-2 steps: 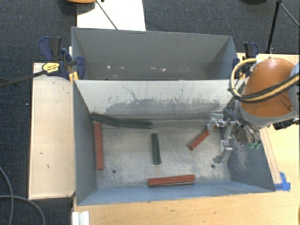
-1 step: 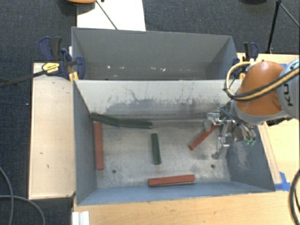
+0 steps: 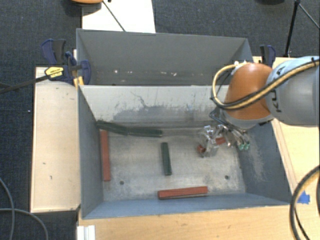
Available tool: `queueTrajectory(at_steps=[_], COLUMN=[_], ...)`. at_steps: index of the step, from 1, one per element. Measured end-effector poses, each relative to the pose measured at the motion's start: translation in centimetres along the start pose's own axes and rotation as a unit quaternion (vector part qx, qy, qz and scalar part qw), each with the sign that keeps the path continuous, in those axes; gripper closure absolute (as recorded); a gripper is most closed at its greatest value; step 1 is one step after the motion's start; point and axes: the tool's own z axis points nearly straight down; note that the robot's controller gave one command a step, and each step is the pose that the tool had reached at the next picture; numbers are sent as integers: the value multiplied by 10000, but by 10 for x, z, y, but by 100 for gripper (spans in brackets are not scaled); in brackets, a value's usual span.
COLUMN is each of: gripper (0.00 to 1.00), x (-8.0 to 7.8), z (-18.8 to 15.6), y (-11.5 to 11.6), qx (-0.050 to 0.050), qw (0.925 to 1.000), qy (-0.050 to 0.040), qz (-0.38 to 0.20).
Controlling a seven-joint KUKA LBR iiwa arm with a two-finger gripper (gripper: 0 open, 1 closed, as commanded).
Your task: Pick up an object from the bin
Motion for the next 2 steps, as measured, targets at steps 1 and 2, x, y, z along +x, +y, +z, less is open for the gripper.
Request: queueTrajectory(at_steps=[1,2], gripper=[100,100], x=[0,10], z=[0,-167], y=[0,19], qx=[1,16], qw=[10000,9951], qy=[0,-13], qz=[-4,-989])
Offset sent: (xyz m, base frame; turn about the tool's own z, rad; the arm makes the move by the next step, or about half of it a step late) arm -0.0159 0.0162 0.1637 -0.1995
